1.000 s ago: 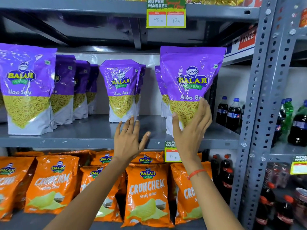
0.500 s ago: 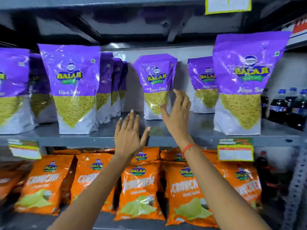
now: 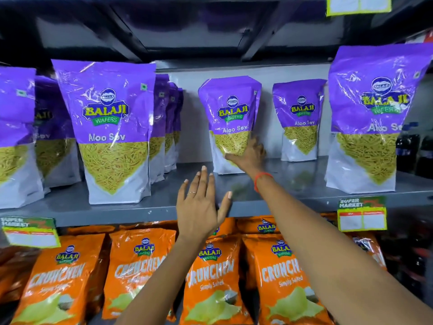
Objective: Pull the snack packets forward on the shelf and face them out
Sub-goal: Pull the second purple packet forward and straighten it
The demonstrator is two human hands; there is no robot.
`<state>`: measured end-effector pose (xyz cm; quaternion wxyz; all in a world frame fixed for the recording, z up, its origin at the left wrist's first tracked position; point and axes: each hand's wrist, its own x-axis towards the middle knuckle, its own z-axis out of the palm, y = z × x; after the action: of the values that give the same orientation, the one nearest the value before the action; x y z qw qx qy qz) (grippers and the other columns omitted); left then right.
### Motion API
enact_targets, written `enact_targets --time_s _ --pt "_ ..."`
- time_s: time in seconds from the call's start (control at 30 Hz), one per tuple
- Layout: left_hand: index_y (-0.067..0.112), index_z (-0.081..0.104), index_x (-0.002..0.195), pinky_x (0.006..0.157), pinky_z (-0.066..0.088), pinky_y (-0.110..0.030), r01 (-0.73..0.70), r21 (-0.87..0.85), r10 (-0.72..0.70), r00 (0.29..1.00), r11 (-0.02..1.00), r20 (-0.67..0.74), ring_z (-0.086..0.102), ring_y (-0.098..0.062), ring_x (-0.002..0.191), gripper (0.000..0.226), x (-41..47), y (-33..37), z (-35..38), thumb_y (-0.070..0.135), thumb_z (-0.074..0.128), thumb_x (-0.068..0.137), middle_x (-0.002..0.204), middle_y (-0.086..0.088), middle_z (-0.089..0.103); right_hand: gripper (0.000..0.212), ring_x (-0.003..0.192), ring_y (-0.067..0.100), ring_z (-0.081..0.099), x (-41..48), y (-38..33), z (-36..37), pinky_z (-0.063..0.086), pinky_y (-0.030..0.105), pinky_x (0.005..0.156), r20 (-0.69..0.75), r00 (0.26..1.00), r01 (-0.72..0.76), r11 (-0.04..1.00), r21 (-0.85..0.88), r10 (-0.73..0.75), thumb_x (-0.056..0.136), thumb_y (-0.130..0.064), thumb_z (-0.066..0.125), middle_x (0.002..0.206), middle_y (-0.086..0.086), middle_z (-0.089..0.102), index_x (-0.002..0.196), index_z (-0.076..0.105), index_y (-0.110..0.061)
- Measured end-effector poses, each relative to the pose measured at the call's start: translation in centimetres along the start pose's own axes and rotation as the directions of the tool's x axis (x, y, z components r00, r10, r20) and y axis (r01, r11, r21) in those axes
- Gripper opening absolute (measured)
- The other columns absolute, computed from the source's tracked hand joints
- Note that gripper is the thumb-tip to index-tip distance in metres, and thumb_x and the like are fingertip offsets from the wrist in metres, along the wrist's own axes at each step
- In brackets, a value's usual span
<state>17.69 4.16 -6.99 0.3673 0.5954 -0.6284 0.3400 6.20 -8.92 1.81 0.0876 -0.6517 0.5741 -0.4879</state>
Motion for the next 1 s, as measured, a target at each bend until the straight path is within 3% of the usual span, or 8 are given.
enact_targets --time_s 0.2,0.47,0.73,1.0 --pt "0.002 0.06 0.122 0.101 0.04 -0.046 -0.008 0.015 0.009 0.999 1.0 -0.053 0.057 -0.028 0.12 0.065 -0.1 -0.1 0.5 0.051 0.027 0.095 0.133 -0.019 0.057 0.132 0.139 0.036 0.034 0.8 0.0 0.7 0.032 0.05 0.113 0.067 0.994 -0.088 0.99 0.111 0.081 0.062 -0.042 0.086 0.154 0.022 0.028 0.151 -0.002 -0.001" --pt "0.002 0.061 0.121 0.099 0.043 -0.044 0.005 0.007 -0.004 0.999 1.0 -0.043 0.058 -0.029 0.119 0.063 0.0 0.1 0.2 0.049 0.03 0.093 0.133 -0.021 0.056 0.094 0.124 0.034 0.053 0.3 0.3 0.1 0.047 0.043 0.099 0.075 0.995 -0.067 0.994 0.089 0.06 0.065 -0.037 0.085 0.135 0.021 0.053 0.136 0.036 0.0" --pt "0.001 0.06 0.122 0.097 0.046 -0.044 0.035 -0.016 -0.035 0.999 0.999 0.012 0.058 -0.032 0.118 0.065 0.0 0.3 -0.6 0.05 0.03 0.091 0.135 -0.024 0.053 0.093 0.118 0.035 0.057 -2.6 0.1 -2.0 0.048 0.04 0.092 0.036 0.999 -0.021 0.999 0.046 0.02 0.062 -0.047 0.084 0.128 0.019 0.059 0.132 0.041 -0.004" --pt "0.0 0.05 0.132 0.107 0.035 -0.049 0.052 -0.002 -0.052 0.997 0.999 0.058 0.047 -0.033 0.129 0.062 -0.4 0.1 -1.2 0.042 0.026 0.094 0.142 -0.025 0.045 0.095 0.119 0.036 0.055 -6.7 0.2 -4.7 0.048 0.042 0.089 -0.018 1.0 -0.025 1.0 0.014 0.025 0.058 -0.055 0.082 0.128 0.02 0.054 0.127 0.04 -0.005"
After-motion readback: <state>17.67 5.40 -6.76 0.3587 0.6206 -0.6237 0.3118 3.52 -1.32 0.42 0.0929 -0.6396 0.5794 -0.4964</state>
